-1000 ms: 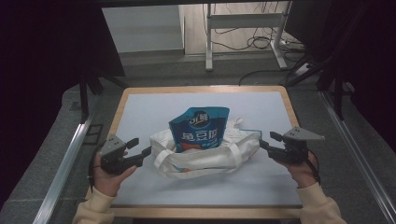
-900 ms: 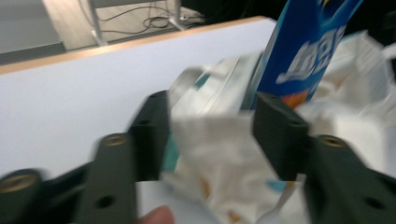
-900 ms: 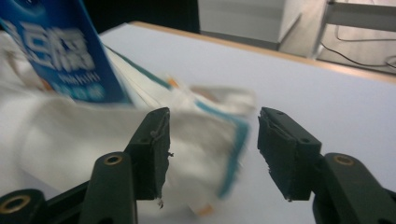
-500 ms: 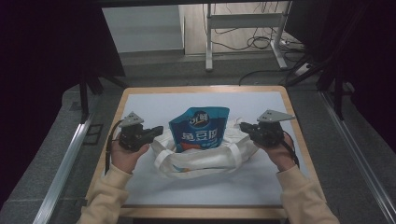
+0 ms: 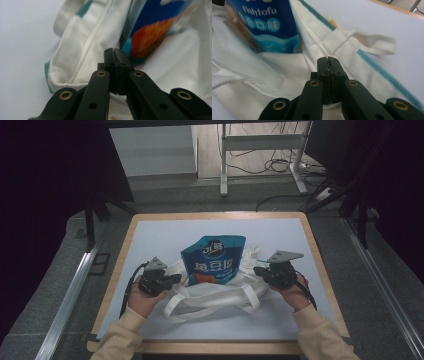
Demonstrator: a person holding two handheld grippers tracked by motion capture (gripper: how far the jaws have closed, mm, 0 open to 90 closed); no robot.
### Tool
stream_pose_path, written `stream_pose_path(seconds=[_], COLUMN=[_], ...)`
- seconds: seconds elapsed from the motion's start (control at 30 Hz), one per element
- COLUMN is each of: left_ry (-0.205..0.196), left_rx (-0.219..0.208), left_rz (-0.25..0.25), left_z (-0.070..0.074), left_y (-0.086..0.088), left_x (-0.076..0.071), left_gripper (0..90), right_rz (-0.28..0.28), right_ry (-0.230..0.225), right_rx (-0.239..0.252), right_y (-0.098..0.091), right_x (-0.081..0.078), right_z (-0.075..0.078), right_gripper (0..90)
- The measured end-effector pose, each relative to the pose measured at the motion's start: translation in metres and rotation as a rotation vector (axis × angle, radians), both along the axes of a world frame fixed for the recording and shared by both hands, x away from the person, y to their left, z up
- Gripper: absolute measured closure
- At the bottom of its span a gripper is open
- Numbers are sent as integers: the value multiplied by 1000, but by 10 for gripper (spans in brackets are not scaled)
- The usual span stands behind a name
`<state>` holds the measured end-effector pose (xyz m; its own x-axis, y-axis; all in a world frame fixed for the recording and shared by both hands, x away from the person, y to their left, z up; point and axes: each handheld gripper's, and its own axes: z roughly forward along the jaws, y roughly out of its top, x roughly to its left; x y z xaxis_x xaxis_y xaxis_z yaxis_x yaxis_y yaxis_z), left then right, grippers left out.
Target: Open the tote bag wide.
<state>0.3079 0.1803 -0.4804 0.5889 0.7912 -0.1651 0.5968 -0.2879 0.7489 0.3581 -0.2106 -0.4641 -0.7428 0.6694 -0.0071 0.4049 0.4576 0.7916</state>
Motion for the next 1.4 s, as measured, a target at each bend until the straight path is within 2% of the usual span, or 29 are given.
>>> stream_pose_path(seconds=[0.1,0.17,0.23,0.27,0.33,0.4,0.53,0.67,0.8,0.83,0.87,0.9,0.93,1.0,1.07,1.17,1.4], left_ry=[12,17,16,16,14,16,21,20,16,16,11,6,2,-3,7,7,19], left_rx=[4,-19,-24,-24,-15,-3,2,0,-7,-4,-6,-10,-7,-5,-15,-3,42], left_rz=[-2,-3,-5,-4,-7,-11,-12,-10,-4,-5,-2,-1,-2,0,5,12,44], left_z=[-6,-10,-12,-13,-16,-18,-22,-22,-20,-18,-16,-14,-12,-10,-10,-11,-16], left_y=[1,2,3,2,0,-2,-5,-4,-3,-2,-2,-2,-2,-3,-5,-7,-15], left_x=[-1,-4,-7,-8,-10,-10,-9,-8,-7,-7,-6,-5,-4,-1,3,8,21], left_gripper=[894,895,895,895,896,896,896,896,895,895,895,895,895,894,894,895,897], right_rz=[1,-5,-10,-10,-9,-8,-1,-1,-1,-2,-2,0,0,13,38,64,111], right_ry=[5,27,45,45,60,61,54,57,50,33,33,8,8,-16,-13,4,65], right_rx=[-9,-31,-49,-49,-80,-83,-130,-135,-107,-84,-84,-62,-62,-32,-13,-21,-93], right_y=[0,1,1,1,2,2,6,7,5,4,4,5,5,7,12,19,36], right_x=[-1,-5,-7,-7,-11,-13,-18,-17,-17,-18,-18,-20,-20,-24,-29,-31,-41], right_z=[-5,-16,-26,-26,-39,-41,-51,-53,-50,-43,-43,-33,-33,-23,-18,-22,-44], right_gripper=[880,883,884,884,886,886,886,886,885,885,885,885,885,885,885,885,888])
